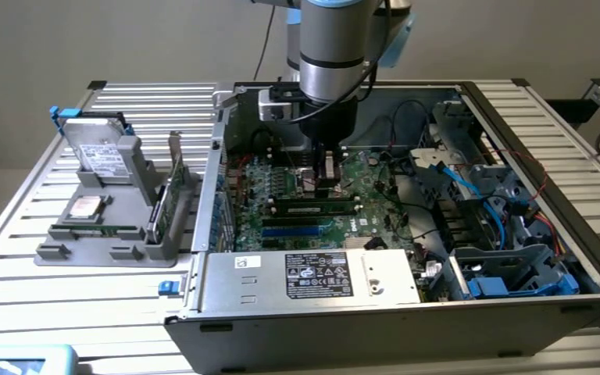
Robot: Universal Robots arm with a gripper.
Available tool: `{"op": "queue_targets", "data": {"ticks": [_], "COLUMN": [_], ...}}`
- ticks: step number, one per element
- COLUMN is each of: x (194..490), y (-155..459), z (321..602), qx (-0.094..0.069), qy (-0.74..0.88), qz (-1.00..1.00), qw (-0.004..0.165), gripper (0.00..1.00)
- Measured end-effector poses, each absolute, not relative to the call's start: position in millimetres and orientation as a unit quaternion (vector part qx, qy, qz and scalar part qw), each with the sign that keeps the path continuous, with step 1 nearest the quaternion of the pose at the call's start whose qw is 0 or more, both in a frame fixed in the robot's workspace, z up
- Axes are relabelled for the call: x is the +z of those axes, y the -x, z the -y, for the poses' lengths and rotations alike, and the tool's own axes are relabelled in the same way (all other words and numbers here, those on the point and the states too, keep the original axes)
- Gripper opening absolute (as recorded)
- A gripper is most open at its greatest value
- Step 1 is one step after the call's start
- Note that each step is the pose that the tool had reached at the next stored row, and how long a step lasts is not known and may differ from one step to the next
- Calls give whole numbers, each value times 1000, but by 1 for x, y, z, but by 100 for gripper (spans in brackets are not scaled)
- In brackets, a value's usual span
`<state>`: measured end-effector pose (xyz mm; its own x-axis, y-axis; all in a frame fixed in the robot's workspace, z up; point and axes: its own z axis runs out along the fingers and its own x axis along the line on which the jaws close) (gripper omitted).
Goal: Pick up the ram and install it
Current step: 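Press down the ram until it locks into place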
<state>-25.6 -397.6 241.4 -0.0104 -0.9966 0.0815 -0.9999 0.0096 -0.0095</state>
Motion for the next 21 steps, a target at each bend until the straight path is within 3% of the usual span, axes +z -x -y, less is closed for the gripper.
{"op": "queue_targets", "data": {"ticks": [21], "x": [241], "y": [26], "z": [398], "qx": [29], "qy": [-622], "qz": [782], "qw": [29], "gripper": [11]}}
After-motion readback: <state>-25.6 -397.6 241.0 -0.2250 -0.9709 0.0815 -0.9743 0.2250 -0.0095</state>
